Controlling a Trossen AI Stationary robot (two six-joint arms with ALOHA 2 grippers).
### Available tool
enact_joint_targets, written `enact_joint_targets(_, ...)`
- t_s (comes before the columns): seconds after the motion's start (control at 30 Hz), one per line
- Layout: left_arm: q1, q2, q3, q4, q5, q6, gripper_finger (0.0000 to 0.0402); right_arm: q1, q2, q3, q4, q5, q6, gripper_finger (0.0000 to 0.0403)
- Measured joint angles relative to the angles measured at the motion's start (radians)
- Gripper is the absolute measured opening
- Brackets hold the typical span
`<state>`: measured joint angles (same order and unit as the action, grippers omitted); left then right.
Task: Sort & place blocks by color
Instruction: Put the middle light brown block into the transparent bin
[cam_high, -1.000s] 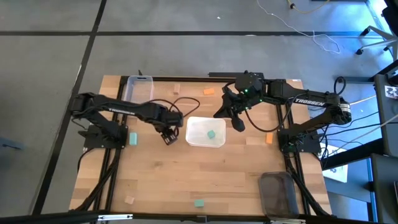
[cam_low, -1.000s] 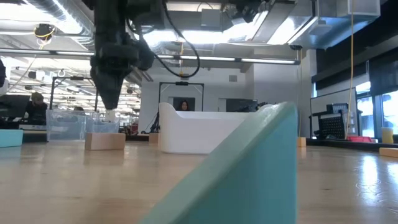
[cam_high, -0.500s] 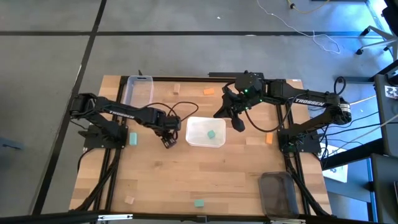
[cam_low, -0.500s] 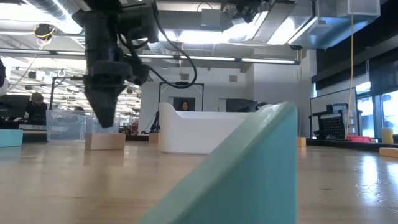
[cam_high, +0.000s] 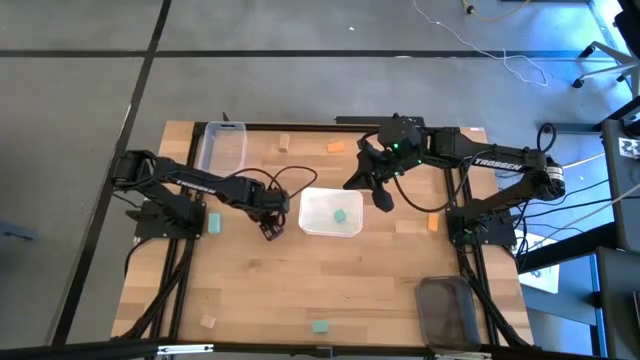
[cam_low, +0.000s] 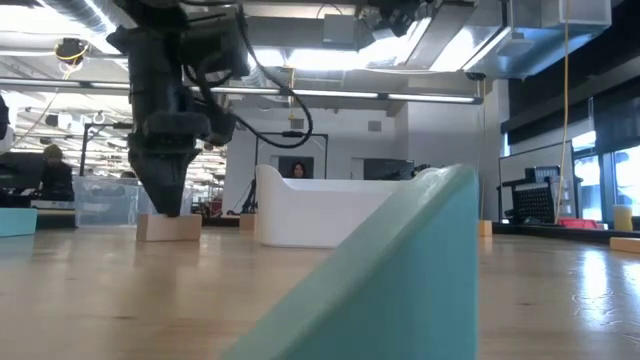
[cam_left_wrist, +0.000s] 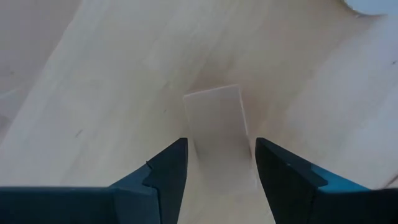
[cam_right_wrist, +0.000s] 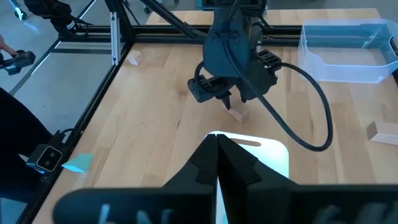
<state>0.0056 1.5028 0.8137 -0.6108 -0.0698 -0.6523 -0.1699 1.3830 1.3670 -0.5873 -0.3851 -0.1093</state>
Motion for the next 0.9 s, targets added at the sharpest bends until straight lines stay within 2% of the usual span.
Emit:
enact_joint_targets(0.3, -0.001, 0.0, -0.085, 0.11, -0.037, -0.018, 0.0175, 0.0, 0.0, 0.0, 0.0, 0.0, 0.0, 0.0007)
enact_joint_targets(0.53, -0.001, -0.004, -0.119, 0.115, -0.057, -0.007, 0.0124, 0.0, 0.0, 0.0, 0.0, 0.0, 0.0, 0.0007)
enact_joint_targets(0.9, 0.001, -0.003, -0.064, 0.098, -0.015, 0.023, 0.0123, 0.0, 0.0, 0.0, 0.0, 0.0, 0.0, 0.0007)
